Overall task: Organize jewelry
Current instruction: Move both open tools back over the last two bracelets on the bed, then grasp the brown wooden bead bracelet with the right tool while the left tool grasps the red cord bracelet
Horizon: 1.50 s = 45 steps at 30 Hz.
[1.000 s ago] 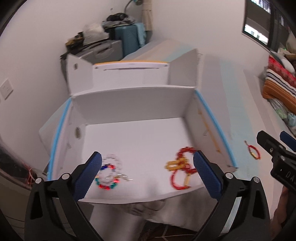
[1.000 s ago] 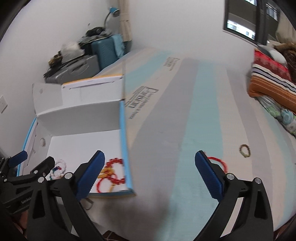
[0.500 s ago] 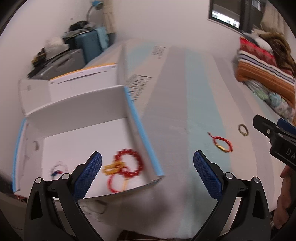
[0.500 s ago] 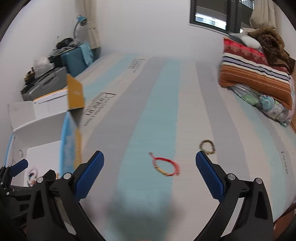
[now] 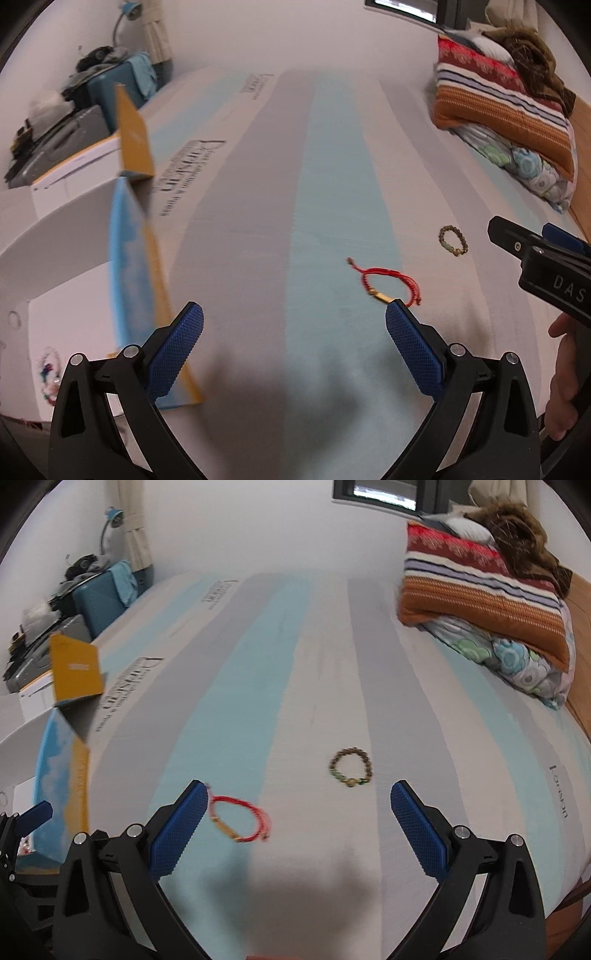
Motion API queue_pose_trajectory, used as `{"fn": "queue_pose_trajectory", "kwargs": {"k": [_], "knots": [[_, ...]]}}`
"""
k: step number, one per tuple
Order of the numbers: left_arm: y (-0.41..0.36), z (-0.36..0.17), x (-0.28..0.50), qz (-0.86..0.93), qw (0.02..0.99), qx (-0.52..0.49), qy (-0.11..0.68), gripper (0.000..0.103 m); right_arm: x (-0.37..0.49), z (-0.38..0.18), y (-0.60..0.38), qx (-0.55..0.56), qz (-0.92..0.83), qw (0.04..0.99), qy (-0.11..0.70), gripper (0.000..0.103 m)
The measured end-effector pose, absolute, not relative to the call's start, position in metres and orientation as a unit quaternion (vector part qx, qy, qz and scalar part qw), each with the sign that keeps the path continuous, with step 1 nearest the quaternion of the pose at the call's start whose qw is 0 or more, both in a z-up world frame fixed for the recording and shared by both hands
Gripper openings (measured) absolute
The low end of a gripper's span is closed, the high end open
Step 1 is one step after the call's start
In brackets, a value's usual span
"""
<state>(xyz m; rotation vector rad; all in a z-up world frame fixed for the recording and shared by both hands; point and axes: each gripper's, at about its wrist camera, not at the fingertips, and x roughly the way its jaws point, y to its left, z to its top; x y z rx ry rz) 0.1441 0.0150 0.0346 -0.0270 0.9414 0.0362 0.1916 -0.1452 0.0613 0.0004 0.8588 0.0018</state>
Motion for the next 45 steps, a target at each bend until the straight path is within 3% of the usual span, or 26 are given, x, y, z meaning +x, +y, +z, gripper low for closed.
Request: {"fn": "queue_pose_trajectory", "kwargs": {"k": [13, 31, 37, 45], "knots": [[-0.031, -0.036, 0.208, -0.002, 0.866, -0.025, 0.5, 0.097, 0.252, -0.002, -0.203, 0.02, -0.04, 0.892, 0.449, 0.095], [-0.048, -0.083, 0.23, -0.001, 0.86, -0.012, 0.511, 0.091, 0.302, -0.072, -0.232, 0.019, -0.058, 0.859, 0.508, 0.067], [-0.049, -0.082, 0.227, 0.003, 0.863, -0.006, 0.506, 0.075, 0.308, -0.078, -0.229, 0.006, -0.061, 0.855, 0.515, 0.056], [-0.057, -0.082, 0.225, 0.006, 0.863, 0.02, 0.505, 0.051, 0.309, -0.087, -0.224, 0.002, -0.054, 0.849, 0.526, 0.032]]}}
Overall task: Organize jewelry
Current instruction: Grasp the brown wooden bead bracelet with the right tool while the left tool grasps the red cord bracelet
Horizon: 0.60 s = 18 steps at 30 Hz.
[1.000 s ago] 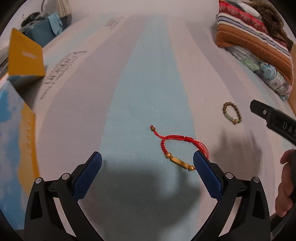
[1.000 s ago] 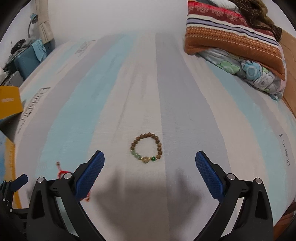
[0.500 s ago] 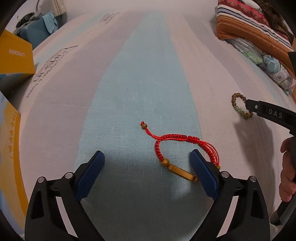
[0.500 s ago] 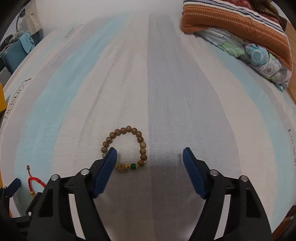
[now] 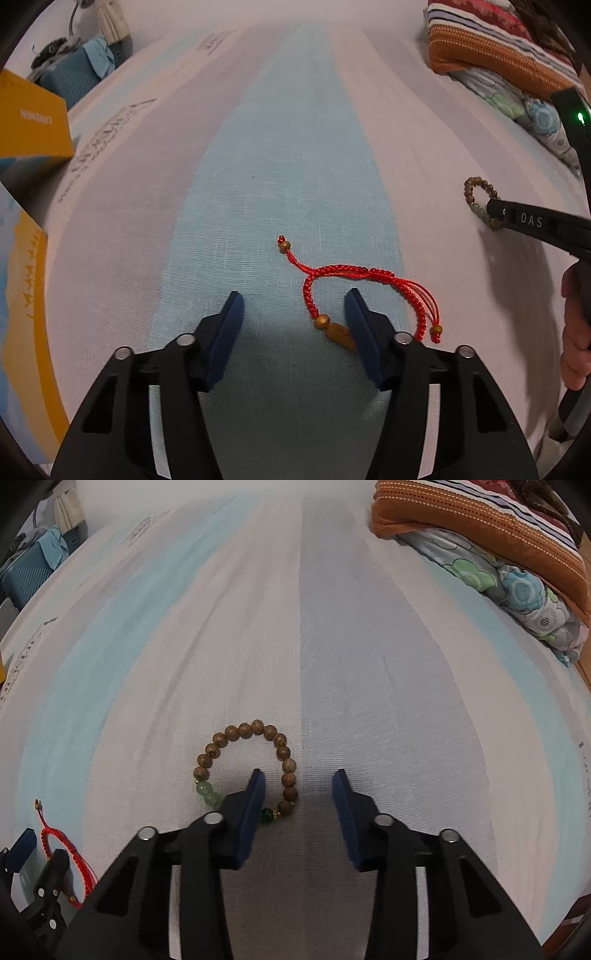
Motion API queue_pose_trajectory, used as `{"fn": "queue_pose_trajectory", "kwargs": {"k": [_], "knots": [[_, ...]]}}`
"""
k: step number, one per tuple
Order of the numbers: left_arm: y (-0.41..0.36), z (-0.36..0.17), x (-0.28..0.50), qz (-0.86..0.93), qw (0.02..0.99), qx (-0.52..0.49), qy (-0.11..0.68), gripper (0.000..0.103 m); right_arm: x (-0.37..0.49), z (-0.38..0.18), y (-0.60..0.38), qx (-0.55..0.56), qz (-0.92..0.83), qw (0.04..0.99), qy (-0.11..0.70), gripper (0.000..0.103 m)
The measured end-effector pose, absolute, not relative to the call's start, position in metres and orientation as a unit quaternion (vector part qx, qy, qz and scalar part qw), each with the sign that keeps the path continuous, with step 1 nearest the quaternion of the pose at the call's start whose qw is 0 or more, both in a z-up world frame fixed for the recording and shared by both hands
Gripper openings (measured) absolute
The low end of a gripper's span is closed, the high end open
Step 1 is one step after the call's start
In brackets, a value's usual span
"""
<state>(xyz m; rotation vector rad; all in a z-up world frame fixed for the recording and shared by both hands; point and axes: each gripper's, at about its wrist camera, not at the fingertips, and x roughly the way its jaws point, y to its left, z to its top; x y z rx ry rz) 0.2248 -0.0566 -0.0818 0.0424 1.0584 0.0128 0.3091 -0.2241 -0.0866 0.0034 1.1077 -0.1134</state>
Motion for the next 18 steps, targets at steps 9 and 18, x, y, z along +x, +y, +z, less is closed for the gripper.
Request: {"fn": "queue_pose_trajectory", "kwargs": {"k": [9, 18], "knots": [[-0.0601, -0.081, 0.2247, -0.003, 0.858, 0.024, 0.513, 0.012, 0.3059, -0.0886, -0.2134, -0.008, -0.051, 0.849, 0.526, 0.009], [-0.0556, -0.0746, 0.2245, -0.009, 0.857, 0.01, 0.515, 0.007, 0.3052, -0.0836, -0.2188, 0.002, -0.05, 0.851, 0.523, 0.007]]}}
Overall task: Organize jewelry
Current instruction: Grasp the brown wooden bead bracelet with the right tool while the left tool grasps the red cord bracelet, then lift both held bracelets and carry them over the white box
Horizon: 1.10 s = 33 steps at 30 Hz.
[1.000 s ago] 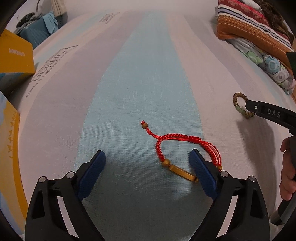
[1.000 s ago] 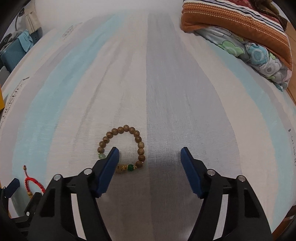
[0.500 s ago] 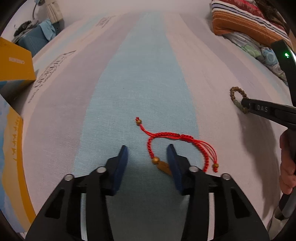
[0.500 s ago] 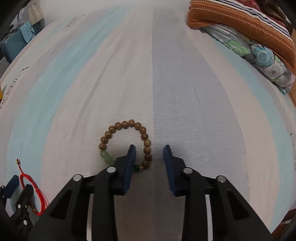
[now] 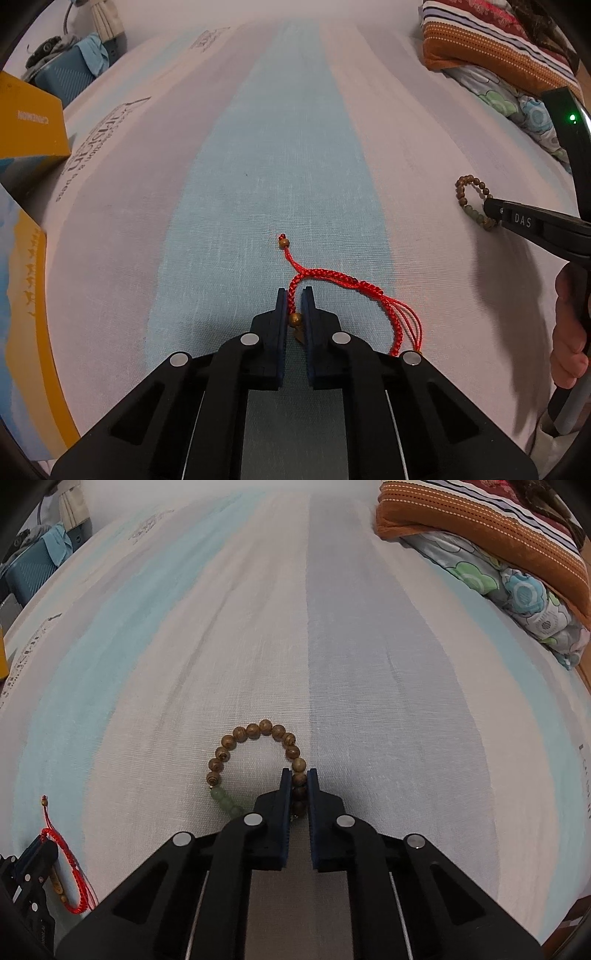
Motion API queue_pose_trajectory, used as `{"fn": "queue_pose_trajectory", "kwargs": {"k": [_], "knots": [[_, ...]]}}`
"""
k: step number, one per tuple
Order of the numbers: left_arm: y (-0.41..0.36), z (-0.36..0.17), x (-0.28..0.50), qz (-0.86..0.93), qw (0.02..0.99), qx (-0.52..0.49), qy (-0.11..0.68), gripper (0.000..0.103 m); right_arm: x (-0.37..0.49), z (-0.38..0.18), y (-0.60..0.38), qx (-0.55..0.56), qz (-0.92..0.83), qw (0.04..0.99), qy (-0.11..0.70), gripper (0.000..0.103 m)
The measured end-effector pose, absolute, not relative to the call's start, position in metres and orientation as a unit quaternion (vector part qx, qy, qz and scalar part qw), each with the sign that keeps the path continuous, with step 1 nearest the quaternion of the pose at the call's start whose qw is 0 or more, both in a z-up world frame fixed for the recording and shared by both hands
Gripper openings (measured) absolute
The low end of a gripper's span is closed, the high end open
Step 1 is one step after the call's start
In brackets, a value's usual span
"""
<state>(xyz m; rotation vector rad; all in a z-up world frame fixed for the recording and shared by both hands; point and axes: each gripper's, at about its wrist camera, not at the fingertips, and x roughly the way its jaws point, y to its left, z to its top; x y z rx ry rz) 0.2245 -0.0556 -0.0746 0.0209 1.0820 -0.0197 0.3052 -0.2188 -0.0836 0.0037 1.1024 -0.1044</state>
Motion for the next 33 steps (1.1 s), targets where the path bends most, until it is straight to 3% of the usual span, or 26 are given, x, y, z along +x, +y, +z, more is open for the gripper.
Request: {"fn": "queue_pose_trajectory", "kwargs": {"k": [33], "knots": [[-0.05, -0.011, 0.197, -0.034, 0.868, -0.006, 0.495, 0.007, 0.249, -0.002, -0.214, 0.028, -0.029, 0.881, 0.471, 0.007]]}}
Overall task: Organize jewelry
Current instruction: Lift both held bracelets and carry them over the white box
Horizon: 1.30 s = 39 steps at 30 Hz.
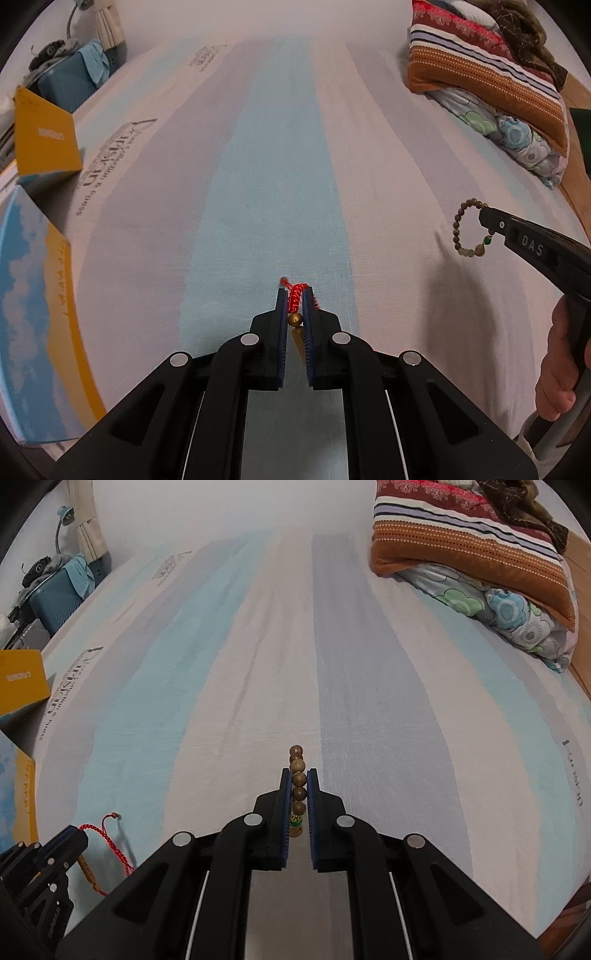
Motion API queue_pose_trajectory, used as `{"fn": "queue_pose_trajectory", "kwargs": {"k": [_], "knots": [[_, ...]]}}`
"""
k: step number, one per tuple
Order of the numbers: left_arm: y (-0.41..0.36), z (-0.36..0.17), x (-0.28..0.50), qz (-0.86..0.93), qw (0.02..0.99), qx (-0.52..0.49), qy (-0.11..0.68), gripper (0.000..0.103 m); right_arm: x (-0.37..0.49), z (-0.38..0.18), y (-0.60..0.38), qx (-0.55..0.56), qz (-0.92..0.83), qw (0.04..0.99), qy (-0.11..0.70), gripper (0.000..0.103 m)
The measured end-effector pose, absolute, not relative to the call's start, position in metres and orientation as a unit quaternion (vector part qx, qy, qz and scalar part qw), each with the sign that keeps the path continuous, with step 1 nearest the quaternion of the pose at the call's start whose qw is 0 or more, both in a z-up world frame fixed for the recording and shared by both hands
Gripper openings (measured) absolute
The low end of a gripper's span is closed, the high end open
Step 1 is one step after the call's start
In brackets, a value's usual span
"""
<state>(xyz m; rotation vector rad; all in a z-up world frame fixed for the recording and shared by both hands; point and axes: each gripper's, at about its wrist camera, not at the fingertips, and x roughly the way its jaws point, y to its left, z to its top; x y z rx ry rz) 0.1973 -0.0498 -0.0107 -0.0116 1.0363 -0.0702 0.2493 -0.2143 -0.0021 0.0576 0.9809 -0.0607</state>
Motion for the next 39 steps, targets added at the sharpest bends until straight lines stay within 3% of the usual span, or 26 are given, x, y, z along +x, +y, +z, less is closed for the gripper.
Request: {"fn": "queue_pose_trajectory", "kwargs": {"k": [19, 39], "knots": [[-0.018, 0.047, 0.145, -0.023, 0.882, -0.008, 0.47, 0.007, 0.19, 0.051, -0.181, 0.024, -0.018, 0.892, 0.451, 0.007], [0.07, 0.082, 0.098, 0.018, 0.893, -0.032, 0.449, 0.007, 0.155, 0.09, -0.067, 0.004, 0.039, 0.902, 0.43, 0.007]]}}
